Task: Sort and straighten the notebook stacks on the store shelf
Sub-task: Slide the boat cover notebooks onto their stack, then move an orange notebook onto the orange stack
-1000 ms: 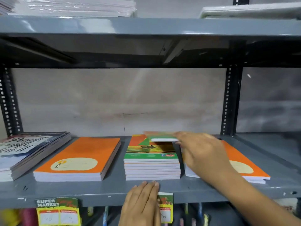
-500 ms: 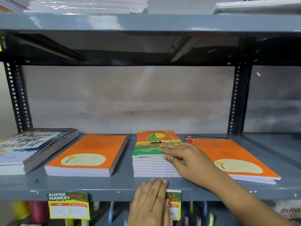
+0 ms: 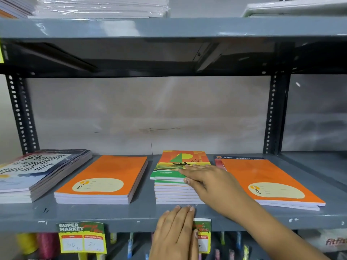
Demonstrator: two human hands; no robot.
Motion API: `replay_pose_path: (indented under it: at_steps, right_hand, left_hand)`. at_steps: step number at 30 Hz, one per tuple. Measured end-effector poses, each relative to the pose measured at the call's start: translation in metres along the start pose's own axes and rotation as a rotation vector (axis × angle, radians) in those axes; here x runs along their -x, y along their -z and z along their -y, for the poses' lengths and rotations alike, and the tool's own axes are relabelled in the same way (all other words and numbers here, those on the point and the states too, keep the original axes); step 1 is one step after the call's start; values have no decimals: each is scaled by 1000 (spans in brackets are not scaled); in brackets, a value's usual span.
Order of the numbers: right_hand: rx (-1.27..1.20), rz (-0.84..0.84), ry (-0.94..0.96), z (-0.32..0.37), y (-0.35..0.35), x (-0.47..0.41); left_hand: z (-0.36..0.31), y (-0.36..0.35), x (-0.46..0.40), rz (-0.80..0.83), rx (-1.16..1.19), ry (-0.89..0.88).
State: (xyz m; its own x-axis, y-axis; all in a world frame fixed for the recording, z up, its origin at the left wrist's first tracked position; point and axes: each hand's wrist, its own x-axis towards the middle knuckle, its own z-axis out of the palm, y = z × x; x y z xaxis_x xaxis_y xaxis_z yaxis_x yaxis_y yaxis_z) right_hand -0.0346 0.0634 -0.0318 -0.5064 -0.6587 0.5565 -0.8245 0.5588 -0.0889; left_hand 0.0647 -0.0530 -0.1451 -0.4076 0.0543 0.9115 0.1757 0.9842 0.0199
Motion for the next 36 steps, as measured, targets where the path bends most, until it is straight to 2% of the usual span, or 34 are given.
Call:
replay_pose_path:
  at_steps: [3,6,8,10,11,13,16,18,21,24,27,29,33,36]
  right_hand:
    - [-30,24,2,-2,0,1]
    - [-422,80,-97,-14,13,11]
    - [-519,-105,-230,-39,27,29]
    - [-317,-310,-427,-78,40,54]
    - [-175,-321,-568,-99,47,66]
    - [-3,-230,-826,-133,55,89]
    - [-10,-78,-989,-151,57,101]
    - [4,-40,-983,-152,53,102]
    - [-24,-114,-964,-153,52,104]
    - [-86,-234,-939,-157,51,110]
    - [-160,-307,-929,-159,50,111]
    - [-228,-363,-910,-158,49,111]
    - [-411,-539,-850,-152,56,114]
    - [-648,-726,-769,-141,70,114]
  left_hand:
    - [1,0,1,2,6,1]
    - [1,3,0,23,10,-13]
    - [2,6,-3,36,8,-13]
    - [-2,9,-7,21,43,16]
    - [-8,9,-13,18,86,23]
    - [-28,8,-24,34,205,17]
    - [-72,1,-50,148,366,91]
    - [-101,-10,-78,327,491,315]
    - [-117,-43,-119,602,860,769]
    - [-117,-60,-159,647,1169,1163]
    - [-107,-70,-178,629,1343,1360]
    - [-106,-76,-180,616,1404,1399]
    - [-122,-69,-168,707,1363,1266]
    - [-122,-48,-168,617,1366,1126]
